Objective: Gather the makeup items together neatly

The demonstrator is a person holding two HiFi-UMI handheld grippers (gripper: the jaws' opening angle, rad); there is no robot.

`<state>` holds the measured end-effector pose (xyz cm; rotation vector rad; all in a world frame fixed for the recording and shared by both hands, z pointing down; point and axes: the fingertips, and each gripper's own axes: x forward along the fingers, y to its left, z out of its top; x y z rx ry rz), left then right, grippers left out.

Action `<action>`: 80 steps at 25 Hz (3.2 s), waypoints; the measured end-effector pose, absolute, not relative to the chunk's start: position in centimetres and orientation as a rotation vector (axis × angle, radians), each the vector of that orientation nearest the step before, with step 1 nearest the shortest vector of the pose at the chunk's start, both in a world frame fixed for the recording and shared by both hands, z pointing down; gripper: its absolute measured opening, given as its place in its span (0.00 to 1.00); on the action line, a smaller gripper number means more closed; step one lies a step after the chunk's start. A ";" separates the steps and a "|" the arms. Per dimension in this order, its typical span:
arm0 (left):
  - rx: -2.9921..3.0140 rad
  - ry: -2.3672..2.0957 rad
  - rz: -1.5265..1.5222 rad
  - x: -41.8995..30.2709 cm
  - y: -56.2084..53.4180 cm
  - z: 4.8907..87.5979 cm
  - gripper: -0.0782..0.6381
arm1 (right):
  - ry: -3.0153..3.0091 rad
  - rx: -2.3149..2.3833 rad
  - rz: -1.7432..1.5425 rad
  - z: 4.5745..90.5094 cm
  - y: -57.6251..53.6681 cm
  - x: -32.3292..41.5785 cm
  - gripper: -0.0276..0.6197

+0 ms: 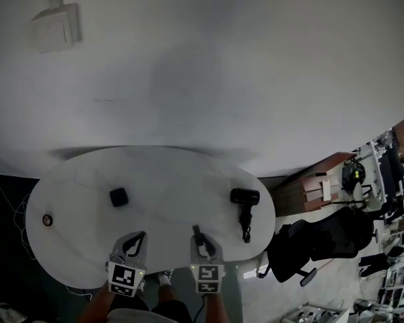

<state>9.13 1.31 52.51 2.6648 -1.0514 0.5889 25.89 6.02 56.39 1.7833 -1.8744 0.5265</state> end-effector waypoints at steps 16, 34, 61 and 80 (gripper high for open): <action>2.542 -1.027 0.750 14.8 1.3 60.5 0.12 | -1.823 1.690 0.732 66.7 5.5 31.7 0.20; 2.476 -1.037 0.795 15.4 2.1 63.3 0.12 | -1.780 1.651 0.789 69.8 5.9 32.1 0.21; 2.599 -1.197 0.627 13.0 0.8 53.9 0.12 | -1.932 1.815 0.591 58.6 3.6 31.0 0.41; 2.640 -1.582 0.409 3.6 0.4 40.8 0.12 | -2.275 1.757 0.197 43.1 1.0 20.0 0.18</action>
